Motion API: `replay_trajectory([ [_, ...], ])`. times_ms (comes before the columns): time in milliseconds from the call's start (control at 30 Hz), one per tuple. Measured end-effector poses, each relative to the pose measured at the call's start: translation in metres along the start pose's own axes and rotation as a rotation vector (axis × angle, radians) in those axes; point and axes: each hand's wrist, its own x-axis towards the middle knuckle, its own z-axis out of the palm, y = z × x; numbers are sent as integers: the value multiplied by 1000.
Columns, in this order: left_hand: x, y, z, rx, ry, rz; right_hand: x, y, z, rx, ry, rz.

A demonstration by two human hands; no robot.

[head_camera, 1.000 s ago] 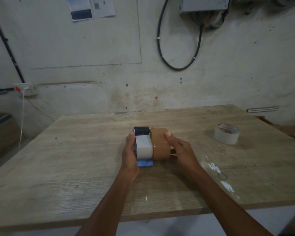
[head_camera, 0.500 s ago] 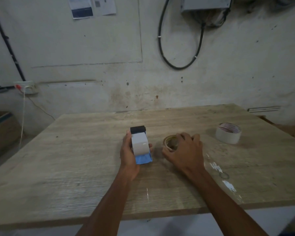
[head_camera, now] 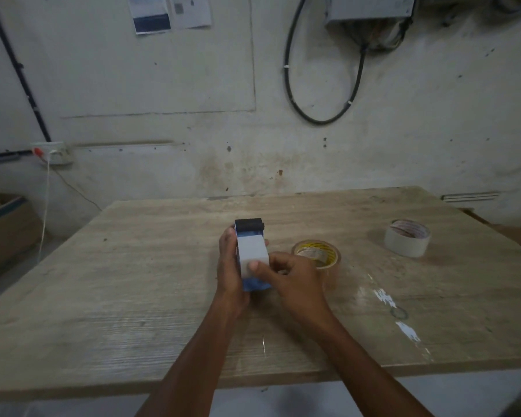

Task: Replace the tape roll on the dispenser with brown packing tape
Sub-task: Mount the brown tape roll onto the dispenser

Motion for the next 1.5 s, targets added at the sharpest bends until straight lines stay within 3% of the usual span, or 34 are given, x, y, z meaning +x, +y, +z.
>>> replay_trajectory([
  [500, 4, -6, -4, 23, -40, 19, 9, -13, 0, 88, 139, -87],
  [733, 1, -1, -5, -7, -30, -32, 7, -17, -9, -40, 48, -108],
  [900, 0, 3, -7, -105, -96, -90, 35, -18, -67, -274, 466, -137],
  [967, 0, 5, -5, -141, -138, -113, 45, -18, -93, -583, 381, -57],
  [1033, 1, 5, -4, -145, -123, -111, 51, -14, -107, -831, 121, 57],
  [1133, 0, 4, -4, -119, -111, -95, 52, -16, -108, -1096, -204, 123],
  [1200, -1, 5, -4, -115, -107, -72, 55, -17, -103, -1215, -305, 134],
  [1400, -1, 6, -6, -139, -83, -85, 57, -11, -90, -1287, -238, 159],
  [1500, -3, 7, -6, -149, -101, -97, 54, -10, -100, -1029, -126, 139],
])
